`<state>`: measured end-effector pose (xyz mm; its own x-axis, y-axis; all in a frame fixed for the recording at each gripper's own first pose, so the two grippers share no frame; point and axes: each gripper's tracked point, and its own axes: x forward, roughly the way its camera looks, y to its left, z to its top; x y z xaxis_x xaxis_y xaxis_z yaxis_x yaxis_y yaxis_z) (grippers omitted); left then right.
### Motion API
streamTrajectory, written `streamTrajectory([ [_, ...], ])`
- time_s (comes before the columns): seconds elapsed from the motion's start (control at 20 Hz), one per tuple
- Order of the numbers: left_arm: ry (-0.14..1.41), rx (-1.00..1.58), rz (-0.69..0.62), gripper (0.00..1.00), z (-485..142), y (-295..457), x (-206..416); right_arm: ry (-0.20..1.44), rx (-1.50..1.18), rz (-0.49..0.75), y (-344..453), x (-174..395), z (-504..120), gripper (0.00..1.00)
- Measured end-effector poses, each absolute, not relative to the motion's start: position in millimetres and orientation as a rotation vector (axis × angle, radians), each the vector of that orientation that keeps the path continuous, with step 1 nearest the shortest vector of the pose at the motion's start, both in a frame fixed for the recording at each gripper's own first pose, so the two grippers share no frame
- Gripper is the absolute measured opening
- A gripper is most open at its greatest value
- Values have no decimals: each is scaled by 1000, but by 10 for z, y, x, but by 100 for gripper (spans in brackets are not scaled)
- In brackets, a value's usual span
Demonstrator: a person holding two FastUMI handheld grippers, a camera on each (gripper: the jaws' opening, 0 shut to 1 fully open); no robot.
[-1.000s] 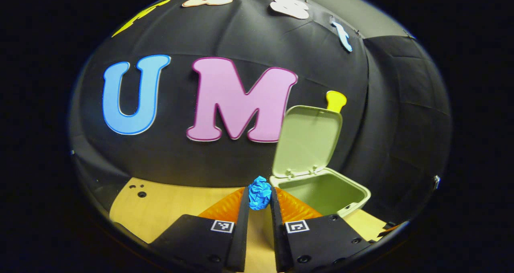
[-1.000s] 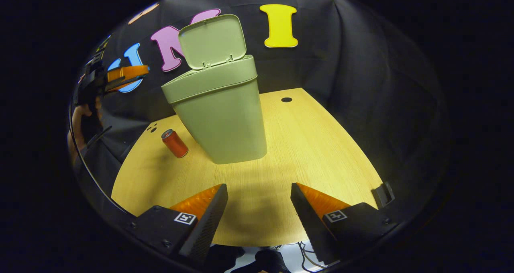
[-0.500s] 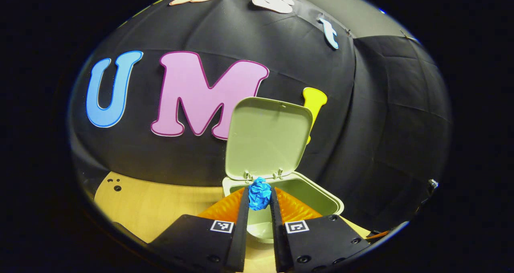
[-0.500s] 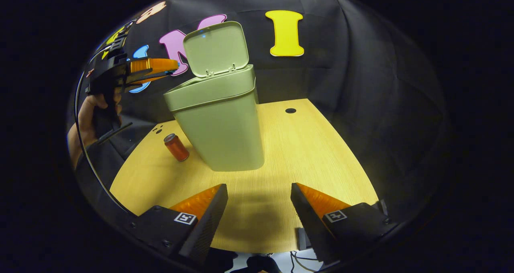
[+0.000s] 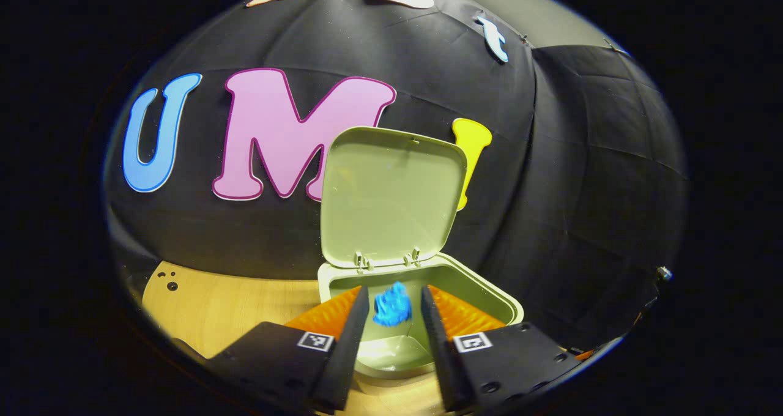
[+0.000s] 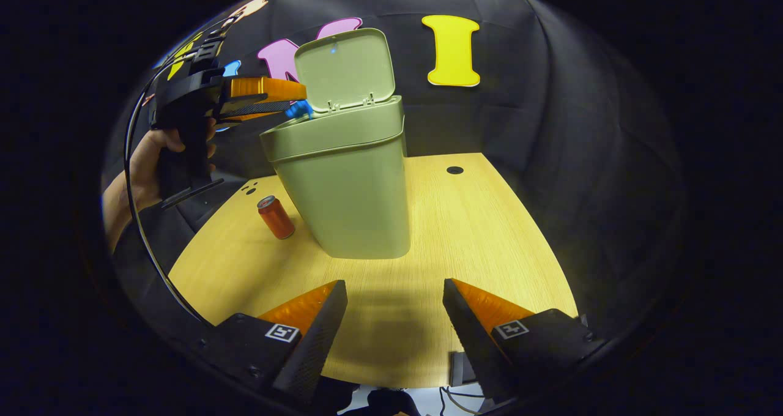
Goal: Press the lid of the desktop garbage bin to open it, pick up the crumpled paper on the desktop and throw it into the bin, then pick up the pop can on the desktop and drop it into the bin, and finally close the garbage bin lid.
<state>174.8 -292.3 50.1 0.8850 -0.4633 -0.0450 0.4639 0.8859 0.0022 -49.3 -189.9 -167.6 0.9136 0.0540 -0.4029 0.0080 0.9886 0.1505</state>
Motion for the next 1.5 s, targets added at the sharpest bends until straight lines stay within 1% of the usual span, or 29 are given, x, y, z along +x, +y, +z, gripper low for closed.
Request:
streamTrajectory([
  [0.05, 35, 28, -471, 73, 499, -2892, 1756, 417, 148, 25, -1901, -489, -1673, 99],
  [0.1, 28, 39, -459, 77, 518, -2852, 1744, 413, 147, 28, -1893, -482, -1660, 99],
  [0.15, 22, 44, -445, 87, 522, -2804, 1728, 409, 146, 34, -1864, -467, -1644, 99],
  [0.25, 7, 35, -415, 98, 538, -2669, 1709, 410, 133, 50, -1796, -454, -1650, 99],
  [0.45, -16, 50, -321, 98, 491, -2144, 1580, 418, 115, 104, -1572, -419, -1658, 99],
  [0.8, 57, 48, -146, 98, 68, -933, 1202, 446, 53, 171, -1049, -266, -1681, 100],
  [0.95, 88, 76, -103, 98, -73, -503, 1029, 449, 28, 187, -799, -182, -1681, 99],
  [1.15, 98, 82, -44, 98, -103, 36, 853, 466, 10, 214, -413, -46, -1713, 99],
  [1.5, 144, 32, -2, 98, -354, 583, 613, 445, -67, 249, 94, 176, -1728, 99],
])
